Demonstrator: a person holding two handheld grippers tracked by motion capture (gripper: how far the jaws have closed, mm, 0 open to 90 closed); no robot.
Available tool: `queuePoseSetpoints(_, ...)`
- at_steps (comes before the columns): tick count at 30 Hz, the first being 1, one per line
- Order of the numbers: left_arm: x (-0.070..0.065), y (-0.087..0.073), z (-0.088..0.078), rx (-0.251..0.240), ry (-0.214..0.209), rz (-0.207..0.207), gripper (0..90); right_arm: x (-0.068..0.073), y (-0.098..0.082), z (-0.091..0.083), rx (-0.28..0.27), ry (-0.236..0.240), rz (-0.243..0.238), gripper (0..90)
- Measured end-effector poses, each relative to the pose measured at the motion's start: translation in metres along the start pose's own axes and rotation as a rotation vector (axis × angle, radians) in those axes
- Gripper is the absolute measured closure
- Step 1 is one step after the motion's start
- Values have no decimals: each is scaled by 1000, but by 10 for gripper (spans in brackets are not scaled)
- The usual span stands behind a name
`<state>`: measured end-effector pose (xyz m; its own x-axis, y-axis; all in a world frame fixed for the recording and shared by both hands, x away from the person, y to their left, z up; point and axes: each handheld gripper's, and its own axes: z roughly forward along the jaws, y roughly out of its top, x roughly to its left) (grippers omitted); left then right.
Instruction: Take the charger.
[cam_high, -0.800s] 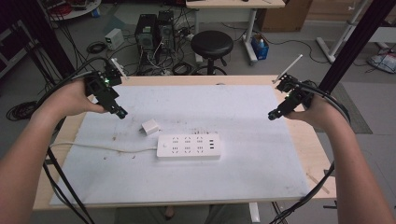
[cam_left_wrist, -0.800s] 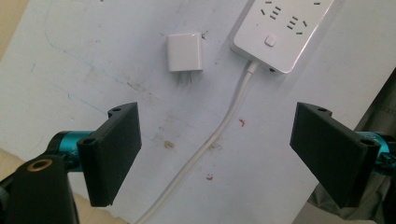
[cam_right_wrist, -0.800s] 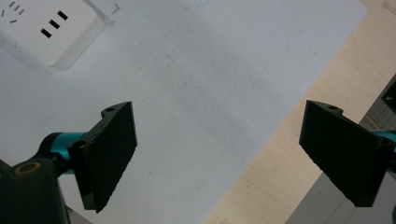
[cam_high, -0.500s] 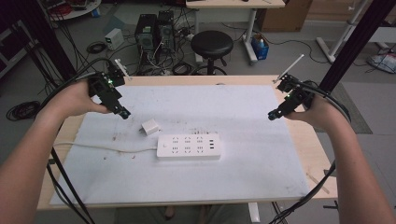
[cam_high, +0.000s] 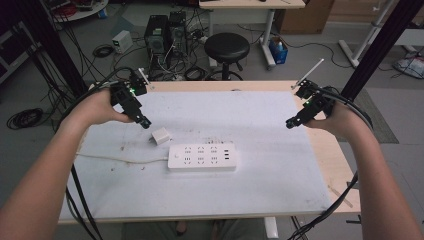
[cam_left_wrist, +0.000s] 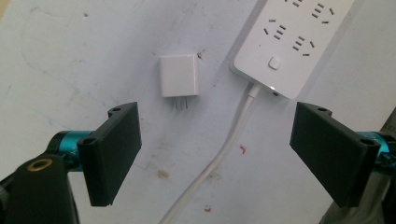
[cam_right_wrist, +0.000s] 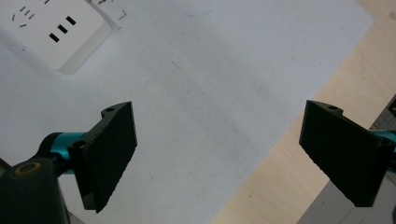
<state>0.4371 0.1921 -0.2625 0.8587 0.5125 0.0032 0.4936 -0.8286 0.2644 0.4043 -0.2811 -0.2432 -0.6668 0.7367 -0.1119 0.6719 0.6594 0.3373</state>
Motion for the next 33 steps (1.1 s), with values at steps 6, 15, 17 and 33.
queuePoseSetpoints(6, 3, 5, 22, 34, -8, 6, 165, -3, -1, 1, 3, 1, -4, 106)
queuePoseSetpoints(15, 18, 11, 73, 98, -23, -37, 165, -4, -2, 2, -2, -5, -7, 106)
queuePoseSetpoints(17, 21, 12, 83, 118, -16, -42, 165, -4, -3, 3, -1, -5, -8, 106)
queuePoseSetpoints(33, 35, 13, 139, 205, -26, -95, 217, -10, -8, 9, 4, -3, 9, 106)
